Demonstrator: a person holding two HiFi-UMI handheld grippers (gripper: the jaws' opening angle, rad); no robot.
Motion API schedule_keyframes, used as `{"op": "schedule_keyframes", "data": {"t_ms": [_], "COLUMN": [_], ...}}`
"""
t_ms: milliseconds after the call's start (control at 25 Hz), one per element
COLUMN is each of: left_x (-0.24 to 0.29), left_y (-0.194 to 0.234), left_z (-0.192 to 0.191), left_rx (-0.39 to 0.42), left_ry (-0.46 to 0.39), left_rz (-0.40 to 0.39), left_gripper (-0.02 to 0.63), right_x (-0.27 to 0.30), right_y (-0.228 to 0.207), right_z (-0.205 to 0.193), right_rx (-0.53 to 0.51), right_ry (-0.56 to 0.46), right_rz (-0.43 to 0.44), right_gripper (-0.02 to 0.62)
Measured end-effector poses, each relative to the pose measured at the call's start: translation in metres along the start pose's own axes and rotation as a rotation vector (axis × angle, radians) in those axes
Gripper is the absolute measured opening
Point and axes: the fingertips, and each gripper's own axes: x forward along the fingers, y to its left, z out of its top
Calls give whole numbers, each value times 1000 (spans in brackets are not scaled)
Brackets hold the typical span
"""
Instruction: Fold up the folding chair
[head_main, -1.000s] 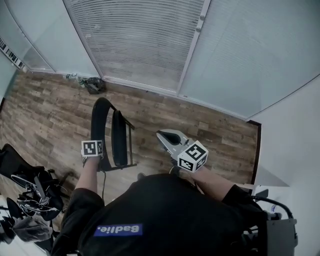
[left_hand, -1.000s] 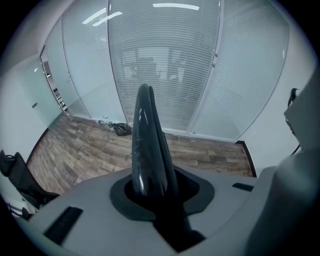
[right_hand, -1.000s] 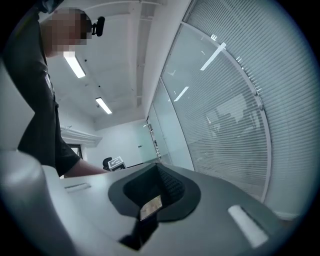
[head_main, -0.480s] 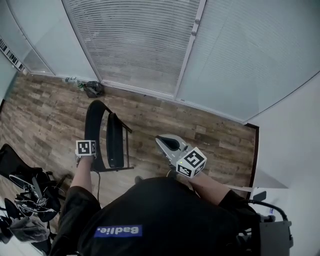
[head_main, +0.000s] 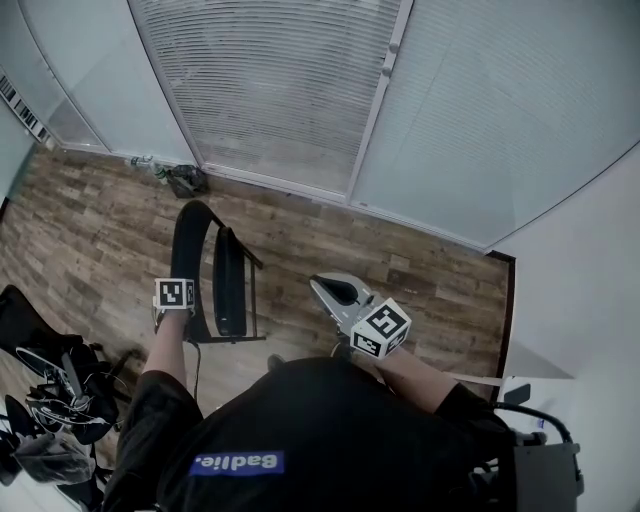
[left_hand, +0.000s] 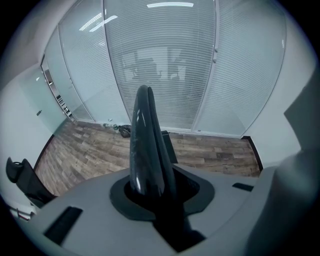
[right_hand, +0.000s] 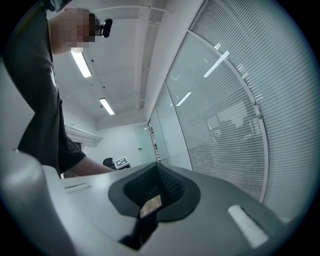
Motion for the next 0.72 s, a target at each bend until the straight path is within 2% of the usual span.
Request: {"op": "schedule_keyframes", "data": {"t_ms": [720], "left_x": [1], "left_y": [2], "left_z": [1], "left_rx": [-2], "left_ry": [3], "left_rz": [0], "left_gripper": [89], "right_x": [2], "right_y": [-1], "right_z": [-5], "right_rx": [31], "right_ry": [5], "right_rz": [0], "right_gripper": [2]}}
